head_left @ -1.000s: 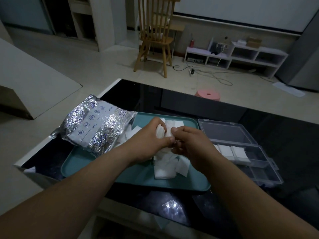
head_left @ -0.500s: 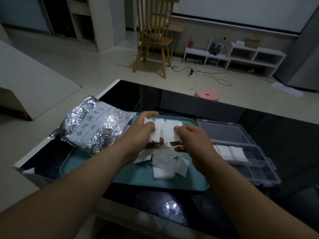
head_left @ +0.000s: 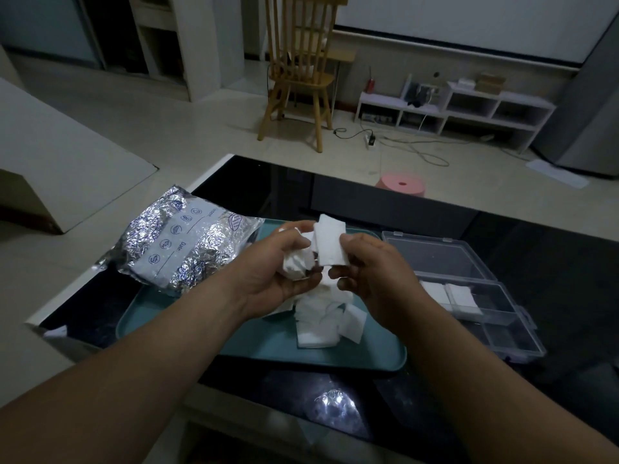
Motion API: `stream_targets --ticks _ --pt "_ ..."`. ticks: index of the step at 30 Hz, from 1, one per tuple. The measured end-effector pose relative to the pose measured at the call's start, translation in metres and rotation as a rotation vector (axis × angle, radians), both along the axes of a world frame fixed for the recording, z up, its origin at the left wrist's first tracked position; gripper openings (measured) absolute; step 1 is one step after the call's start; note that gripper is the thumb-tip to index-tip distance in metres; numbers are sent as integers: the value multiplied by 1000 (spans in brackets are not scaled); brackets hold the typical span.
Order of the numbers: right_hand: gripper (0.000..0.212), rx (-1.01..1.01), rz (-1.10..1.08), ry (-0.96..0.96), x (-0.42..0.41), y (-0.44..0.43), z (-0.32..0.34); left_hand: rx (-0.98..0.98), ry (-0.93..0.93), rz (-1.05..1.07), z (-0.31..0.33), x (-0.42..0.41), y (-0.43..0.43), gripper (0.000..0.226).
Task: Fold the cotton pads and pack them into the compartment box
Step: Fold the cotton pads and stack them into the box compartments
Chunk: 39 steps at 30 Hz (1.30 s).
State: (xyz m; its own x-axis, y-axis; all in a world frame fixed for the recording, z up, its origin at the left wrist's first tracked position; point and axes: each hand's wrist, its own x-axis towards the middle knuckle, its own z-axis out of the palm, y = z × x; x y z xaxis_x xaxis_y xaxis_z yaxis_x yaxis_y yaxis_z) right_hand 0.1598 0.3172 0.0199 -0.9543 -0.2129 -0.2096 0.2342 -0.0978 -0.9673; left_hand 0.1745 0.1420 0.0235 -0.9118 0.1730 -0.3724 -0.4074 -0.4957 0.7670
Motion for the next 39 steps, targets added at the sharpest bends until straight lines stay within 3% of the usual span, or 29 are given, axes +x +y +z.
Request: stream_targets --ticks 6,12,22,29,33,37,39 --pt "15 46 146 -48 2 3 -3 17 -19 -4 -4 -3 0 33" --pt "15 62 113 -51 -1 6 -2 -92 5 47 -5 -2 0 40" --pt "24 360 26 153 6 -3 -9 -107 66 -48 -10 -1 5 35" --pt "19 300 68 110 2 5 -10 38 16 163 -6 -9 -3 29" --pt "16 485 48 104 -1 10 -17 86 8 224 -7 -13 -13 38" --pt "24 865 -6 323 3 3 -21 116 7 152 -5 -10 -9 40" --pt "27 812 -43 528 6 2 -10 99 -16 81 -6 -8 -4 40"
